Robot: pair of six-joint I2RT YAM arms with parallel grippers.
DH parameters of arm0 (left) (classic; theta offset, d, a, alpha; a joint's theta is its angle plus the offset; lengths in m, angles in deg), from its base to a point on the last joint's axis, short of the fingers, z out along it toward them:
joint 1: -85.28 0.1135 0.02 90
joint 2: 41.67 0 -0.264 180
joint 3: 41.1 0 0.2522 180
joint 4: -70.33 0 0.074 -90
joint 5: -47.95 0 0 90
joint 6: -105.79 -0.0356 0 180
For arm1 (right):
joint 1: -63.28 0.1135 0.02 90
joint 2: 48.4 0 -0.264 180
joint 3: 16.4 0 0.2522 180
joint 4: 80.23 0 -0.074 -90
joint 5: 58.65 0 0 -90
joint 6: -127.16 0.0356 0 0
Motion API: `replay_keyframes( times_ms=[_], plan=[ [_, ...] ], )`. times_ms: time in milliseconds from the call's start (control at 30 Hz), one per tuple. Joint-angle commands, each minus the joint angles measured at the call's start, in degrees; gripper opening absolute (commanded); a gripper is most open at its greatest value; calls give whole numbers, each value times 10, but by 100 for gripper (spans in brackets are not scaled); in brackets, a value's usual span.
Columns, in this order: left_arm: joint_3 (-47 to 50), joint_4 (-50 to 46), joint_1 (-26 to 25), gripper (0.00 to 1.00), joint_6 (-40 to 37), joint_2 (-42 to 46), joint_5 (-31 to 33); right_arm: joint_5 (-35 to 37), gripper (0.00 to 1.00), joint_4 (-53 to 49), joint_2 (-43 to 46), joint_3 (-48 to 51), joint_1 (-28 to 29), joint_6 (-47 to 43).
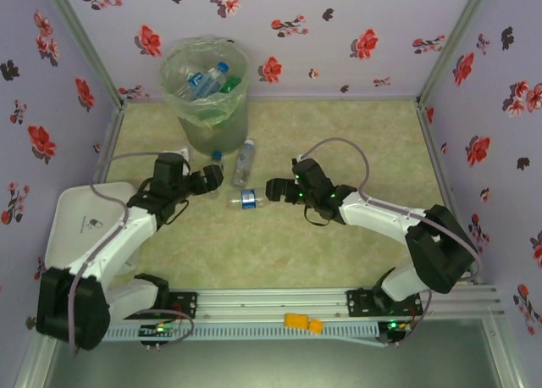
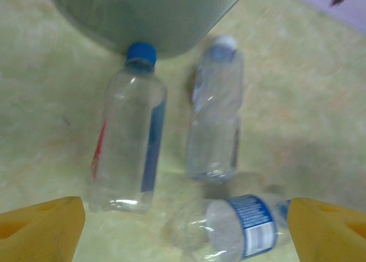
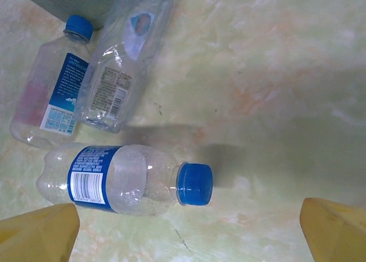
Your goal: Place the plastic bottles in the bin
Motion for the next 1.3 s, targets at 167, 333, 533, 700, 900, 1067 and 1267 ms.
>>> replay_keyframes(
  times_ms=[167, 333, 533, 700, 900, 1067, 1267],
  plan=[
    [-70, -37, -6, 92, -63, -123, 80, 51, 100, -53, 33, 0, 3, 18],
    [-108, -40, -6, 92, -75, -185, 83, 75, 100, -76, 57, 12, 3, 16],
    [-153, -48, -7, 91, -86, -258, 81, 95, 100, -91, 86, 24, 2, 13],
    [-198, -69, -8, 86, -97, -328, 83, 103, 100, -92, 110, 36, 2, 12],
    [-205, -66, -8, 77, -96, -357, 85, 110, 100, -93, 130, 45, 1, 9],
    [-201, -60, -8, 66, -98, -362, 89, 117, 100, -94, 135, 46, 1, 8],
    [-191, -60, -10, 48, -99, -347, 91, 116, 100, -91, 136, 45, 1, 6]
  ],
)
